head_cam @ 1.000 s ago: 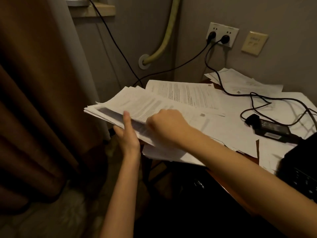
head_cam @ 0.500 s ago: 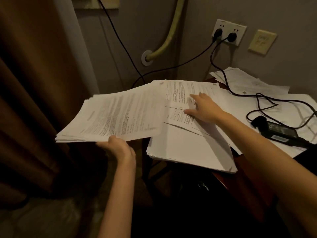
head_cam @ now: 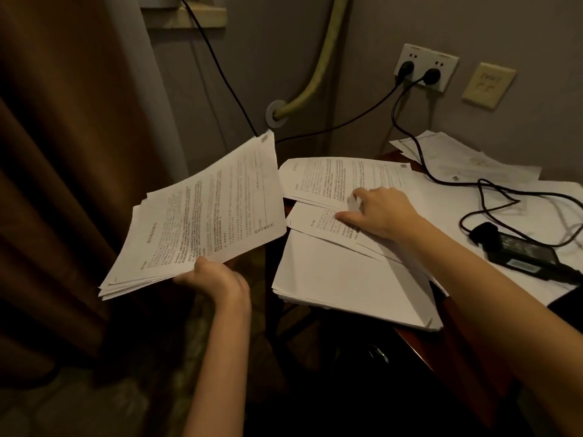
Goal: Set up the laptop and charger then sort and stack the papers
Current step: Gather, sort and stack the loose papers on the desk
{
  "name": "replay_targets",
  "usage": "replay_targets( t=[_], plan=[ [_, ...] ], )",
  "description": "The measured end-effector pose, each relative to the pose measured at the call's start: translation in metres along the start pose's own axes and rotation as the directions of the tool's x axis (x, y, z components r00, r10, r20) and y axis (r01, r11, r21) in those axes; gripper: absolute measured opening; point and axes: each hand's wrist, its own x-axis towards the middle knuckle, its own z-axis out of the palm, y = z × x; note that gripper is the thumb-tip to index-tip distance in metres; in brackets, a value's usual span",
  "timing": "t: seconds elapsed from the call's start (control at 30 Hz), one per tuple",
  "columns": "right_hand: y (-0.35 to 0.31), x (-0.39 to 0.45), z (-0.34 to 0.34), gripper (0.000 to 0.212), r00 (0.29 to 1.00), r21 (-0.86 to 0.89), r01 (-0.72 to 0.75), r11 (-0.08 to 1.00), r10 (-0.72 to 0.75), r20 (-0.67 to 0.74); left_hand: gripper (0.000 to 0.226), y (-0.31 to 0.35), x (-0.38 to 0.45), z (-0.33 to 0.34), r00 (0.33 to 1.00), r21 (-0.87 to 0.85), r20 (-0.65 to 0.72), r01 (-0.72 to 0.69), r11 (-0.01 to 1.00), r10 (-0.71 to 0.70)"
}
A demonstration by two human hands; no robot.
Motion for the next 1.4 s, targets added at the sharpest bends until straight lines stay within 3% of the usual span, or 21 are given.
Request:
replay_targets(
  t=[0.3,0.4,0.5,0.6,0.67,0.73,0.8,0.87,0.9,0.93,1.0,1.1,1.17,1.27,1.4],
  plan=[
    [-0.057,0.008,-0.002,0.078,0.992,0.150,-0.083,0.985,0.096,-0.078,0.046,0.001,0.005,-0.006,0.999,-0.026,-0.052,-0.011,1.000,0.010],
    [-0.054,0.010,-0.006,0.073,0.992,0.093,-0.080,0.992,0.089,-0.095,0.048,0.000,0.007,-0.009,0.997,-0.044,-0.070,-0.021,0.999,0.018],
    [-0.048,0.011,-0.003,0.059,0.991,0.022,-0.044,0.999,0.046,-0.129,0.048,0.001,0.005,-0.010,0.997,-0.033,-0.068,-0.034,0.999,0.032],
    [-0.047,0.010,-0.004,0.030,0.993,-0.062,0.058,0.996,-0.064,-0.097,0.048,0.002,0.005,-0.011,0.999,-0.010,-0.047,-0.024,1.000,0.024],
    [-0.041,0.009,-0.006,0.033,0.994,-0.057,0.068,0.996,-0.072,-0.082,0.048,0.002,0.004,-0.011,0.999,0.016,-0.028,-0.018,1.000,0.018],
    [-0.031,0.008,-0.006,0.030,0.995,0.049,-0.007,0.999,0.012,-0.094,0.049,0.003,0.002,-0.011,1.000,0.050,0.008,-0.014,0.999,0.013],
    [-0.015,0.006,-0.007,0.016,0.974,0.350,-0.166,0.922,0.208,-0.085,0.051,0.004,-0.002,-0.007,0.998,0.095,0.068,0.001,0.995,-0.007],
    [0.001,0.002,-0.012,0.013,0.918,0.699,-0.268,0.663,0.395,-0.023,0.051,0.005,-0.009,-0.001,0.986,0.144,0.166,0.004,0.989,-0.028],
    [0.008,0.001,-0.017,0.016,0.889,0.786,-0.261,0.560,0.457,-0.031,0.052,0.006,-0.013,0.003,0.975,0.169,0.218,-0.001,0.986,-0.036],
    [0.016,0.001,-0.023,0.017,0.862,0.811,-0.245,0.532,0.503,-0.069,0.053,0.006,-0.016,0.006,0.963,0.196,0.268,-0.011,0.981,-0.043],
    [0.022,-0.002,-0.038,0.019,0.818,0.727,-0.233,0.646,0.534,-0.213,0.053,0.005,-0.022,0.011,0.936,0.268,0.346,-0.030,0.963,-0.068],
    [0.003,-0.014,-0.067,0.024,0.820,0.452,-0.130,0.882,0.352,-0.451,0.051,0.000,-0.034,0.010,0.897,0.407,0.426,-0.076,0.910,-0.116],
    [-0.027,-0.029,-0.081,0.024,0.862,0.221,-0.040,0.974,0.146,-0.485,0.052,-0.004,-0.037,0.009,0.887,0.480,0.436,-0.083,0.873,-0.155],
    [-0.084,-0.055,-0.082,0.025,0.938,-0.039,0.122,0.992,-0.128,-0.321,0.054,-0.002,-0.036,0.013,0.904,0.547,0.385,-0.059,0.835,-0.188],
    [-0.133,-0.077,-0.062,0.027,0.947,-0.018,0.275,0.961,-0.274,-0.169,0.040,0.006,-0.037,0.014,0.893,0.374,0.377,0.094,0.922,-0.244]
  ],
)
